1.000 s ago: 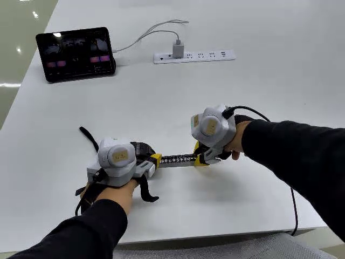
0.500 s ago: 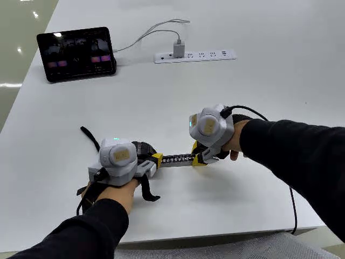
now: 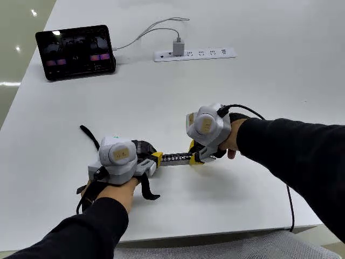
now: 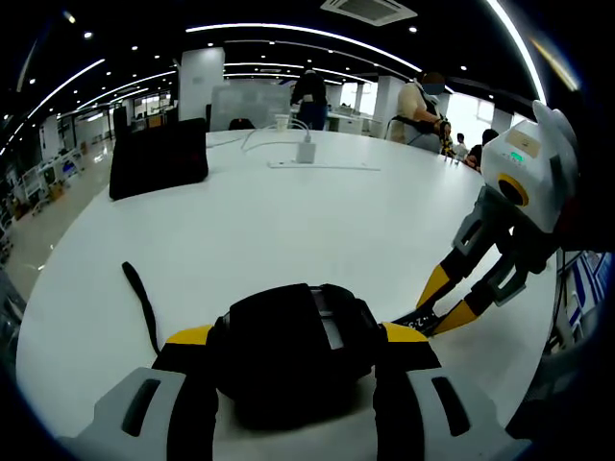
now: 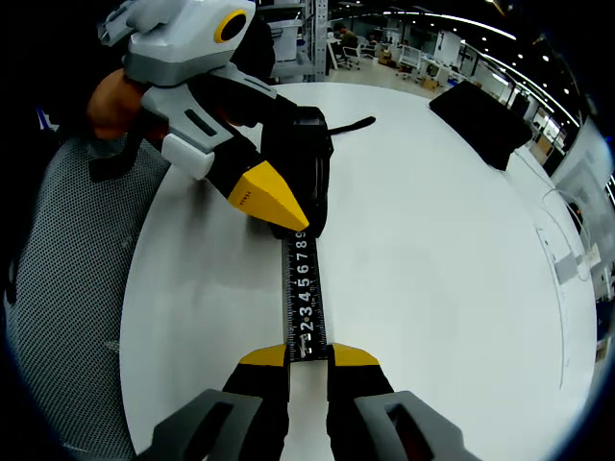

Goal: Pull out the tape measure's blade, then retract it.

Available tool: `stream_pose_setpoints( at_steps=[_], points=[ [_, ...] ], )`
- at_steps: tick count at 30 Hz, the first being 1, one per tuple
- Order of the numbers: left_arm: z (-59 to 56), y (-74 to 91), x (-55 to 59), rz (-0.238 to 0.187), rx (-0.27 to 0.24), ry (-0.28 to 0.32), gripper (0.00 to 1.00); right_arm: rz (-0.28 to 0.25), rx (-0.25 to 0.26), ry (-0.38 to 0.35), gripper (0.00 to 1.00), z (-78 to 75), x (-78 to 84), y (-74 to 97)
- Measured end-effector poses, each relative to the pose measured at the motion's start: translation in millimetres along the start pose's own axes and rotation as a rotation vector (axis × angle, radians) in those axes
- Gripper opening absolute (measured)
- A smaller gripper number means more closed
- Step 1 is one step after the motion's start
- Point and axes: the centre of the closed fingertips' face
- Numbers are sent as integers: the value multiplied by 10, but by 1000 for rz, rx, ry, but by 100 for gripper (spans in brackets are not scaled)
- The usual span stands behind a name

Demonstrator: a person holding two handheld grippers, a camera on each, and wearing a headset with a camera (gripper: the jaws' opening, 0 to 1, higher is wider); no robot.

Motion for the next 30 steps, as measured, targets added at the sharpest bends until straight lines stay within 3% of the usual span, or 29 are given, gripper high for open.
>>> stream_pose_setpoints(
  at_steps=[30],
  points=[
    [7,11,-3,-7,16,11,60,-36,-8,-1,11,31,-141,-64]
  ],
)
Point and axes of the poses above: the centre of the closed fingertips' face, and the gripper's own axes: y roughly backward along the fingers, z roughly to its left, x roughly out of its underside, and after that the axes turned 2 degrees about x, right-handed
